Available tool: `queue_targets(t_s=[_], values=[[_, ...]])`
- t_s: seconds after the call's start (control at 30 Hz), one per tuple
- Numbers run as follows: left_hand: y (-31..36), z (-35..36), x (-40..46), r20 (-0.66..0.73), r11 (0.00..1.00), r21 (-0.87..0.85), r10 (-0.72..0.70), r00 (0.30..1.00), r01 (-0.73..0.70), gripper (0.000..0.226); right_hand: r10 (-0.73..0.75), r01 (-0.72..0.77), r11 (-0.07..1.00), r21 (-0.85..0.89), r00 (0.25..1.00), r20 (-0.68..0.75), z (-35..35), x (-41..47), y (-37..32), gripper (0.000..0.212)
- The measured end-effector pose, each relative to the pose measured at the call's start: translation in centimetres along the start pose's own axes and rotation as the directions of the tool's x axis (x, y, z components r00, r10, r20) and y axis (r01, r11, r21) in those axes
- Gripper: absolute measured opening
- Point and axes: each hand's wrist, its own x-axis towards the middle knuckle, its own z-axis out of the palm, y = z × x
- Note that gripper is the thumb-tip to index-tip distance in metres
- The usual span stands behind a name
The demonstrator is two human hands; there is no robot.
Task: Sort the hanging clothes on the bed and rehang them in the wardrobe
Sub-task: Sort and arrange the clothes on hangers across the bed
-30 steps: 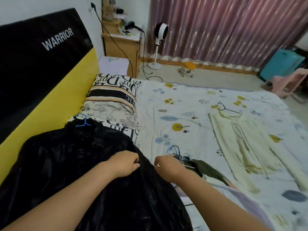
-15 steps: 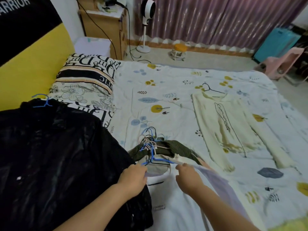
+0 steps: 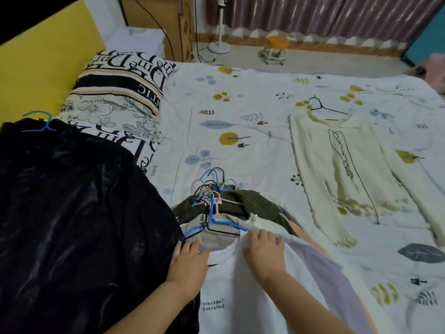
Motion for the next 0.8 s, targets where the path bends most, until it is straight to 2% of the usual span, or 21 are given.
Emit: queue_targets(t_s=[0.1,0.17,0.23,0.3,0.37,0.4,0.43,0.5,0.53,0.6,0.7,0.8], values=[[0.3,0.0,0.0,-0.013,0.999,-0.007,-0.034,0.999,0.034,0.048,0.023,-0.023,0.996,0.085,1.0,0.007,-0.2,0.3,0.7,0.039],[0.5,-0.5,-0.5,-0.035,0.998,-0.028,-0.064,0.997,0.063,0.057,0.047,-0.042,0.985,0.167,0.999,-0.024,-0.9,-0.3,1.2,0.027],[0.5,-1.2,-1.2,-0.11,0.993,-0.08,-0.098,0.989,0.089,0.081,0.072,-0.055,0.976,0.21,0.994,-0.077,-1.6,-1.3,1.5,0.025],[0.3,-2.3,-1.7,-0.185,0.992,-0.096,-0.101,0.977,0.085,0.106,0.115,-0.086,0.98,0.177,0.981,-0.158,-2.7,-2.5,1.6,0.032],[0.0,-2.9,-1.9,-0.25,0.982,-0.139,-0.158,0.955,0.126,0.113,0.104,-0.074,0.99,0.12,0.959,-0.262,-3.6,-3.7,1.8,0.034],[0.1,-3.8,-2.2,-0.268,0.985,-0.129,-0.145,0.952,0.114,0.106,0.114,-0.084,0.991,0.106,0.943,-0.314,-4.2,-4.5,1.8,0.039],[0.1,-4.5,-2.6,-0.279,0.985,-0.147,-0.128,0.952,0.089,0.091,0.123,-0.088,0.988,0.124,0.943,-0.308,-4.5,-5.1,2.0,0.041],[0.5,-6.2,-3.3,-0.261,0.979,-0.19,-0.129,0.957,0.08,0.046,0.159,-0.121,0.981,0.152,0.949,-0.272,-5.8,-6.3,2.5,0.035],[0.7,-7.1,-3.6,-0.293,0.978,-0.199,-0.114,0.949,0.057,0.036,0.154,-0.114,0.984,0.136,0.929,-0.335,-6.1,-6.9,2.8,0.033],[0.9,-8.4,-4.3,-0.337,0.98,-0.198,-0.076,0.938,0.008,0.034,0.133,-0.066,0.986,0.155,0.869,-0.477,-7.2,-8.6,3.1,0.044],[1.3,-10.6,-5.9,-0.359,0.973,-0.221,-0.022,0.933,-0.062,0.026,0.144,-0.088,0.988,0.126,0.812,-0.565,-8.9,-11.8,3.4,0.064],[2.1,-12.7,-8.5,-0.424,0.956,-0.244,0.045,0.905,-0.162,0.026,0.14,-0.051,0.988,0.146,0.698,-0.703,-9.7,-15.4,4.2,0.071]])
